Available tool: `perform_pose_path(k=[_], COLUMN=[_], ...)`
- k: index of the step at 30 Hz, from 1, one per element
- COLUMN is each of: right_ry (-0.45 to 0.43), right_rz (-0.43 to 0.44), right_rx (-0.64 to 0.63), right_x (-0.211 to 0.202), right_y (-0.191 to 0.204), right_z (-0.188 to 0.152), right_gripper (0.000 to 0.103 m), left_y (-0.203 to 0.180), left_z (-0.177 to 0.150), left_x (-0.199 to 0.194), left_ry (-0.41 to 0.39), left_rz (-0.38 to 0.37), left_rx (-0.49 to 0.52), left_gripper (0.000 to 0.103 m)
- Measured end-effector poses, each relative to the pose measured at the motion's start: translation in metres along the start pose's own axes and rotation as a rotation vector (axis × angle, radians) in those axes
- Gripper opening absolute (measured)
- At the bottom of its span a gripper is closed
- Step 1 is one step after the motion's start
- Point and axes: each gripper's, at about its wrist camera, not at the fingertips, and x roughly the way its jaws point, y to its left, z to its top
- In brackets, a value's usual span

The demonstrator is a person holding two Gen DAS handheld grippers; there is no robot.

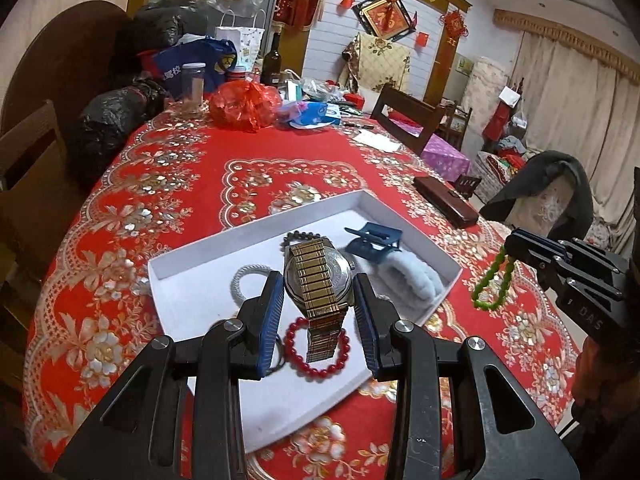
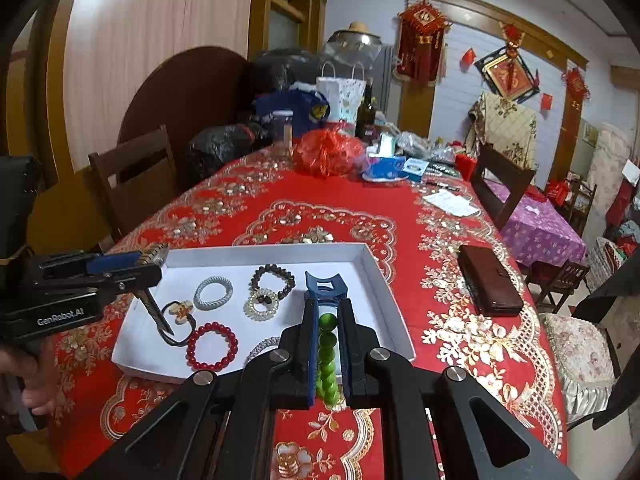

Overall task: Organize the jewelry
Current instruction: 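Carry the watch and green bracelet with both tools over the box, then open both tools to drop the watch and green bracelet into the box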

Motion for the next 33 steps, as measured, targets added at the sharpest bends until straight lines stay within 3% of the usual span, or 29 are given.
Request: perform_pose_path(k=[6, 10, 14, 21, 29, 33], right_ry=[0.022, -0.007, 0.031, 0.131, 0.146, 0.219], right_rz=[0.044, 0.180, 0.283, 0.310, 0.405, 0.344], right_rx=[0.006, 0.112, 0.162, 0.177, 0.277, 0.308], right_x=[0.024, 0.035, 0.057, 0.096, 0.117, 0.139], right_y=[0.004, -0.002, 0.001, 0.011, 0.004, -0.004], right_z=[0.016, 0.023, 0.021, 0.010, 0.008, -0.008], right_gripper=[0.008, 0.008, 0.008, 0.008, 0.008, 0.008], left_y=[0.012, 0.019, 0.023, 0.012, 0.003, 0.006], left_z=[0.004, 0.005, 0.003, -0.003, 0.012, 0.011], left_x=[0.009, 0.016, 0.029, 0.056, 0.071, 0.100], left_ry=[0.011, 0.021, 0.053, 0.117, 0.097, 0.155], left_rz=[0.029, 0.052, 0.066, 0.052, 0.030, 0.066], left_rx=[0.000, 0.003, 0.006, 0.019, 0.014, 0.031], left_gripper=[0.034, 0.034, 0.034, 0.034, 0.034, 0.034])
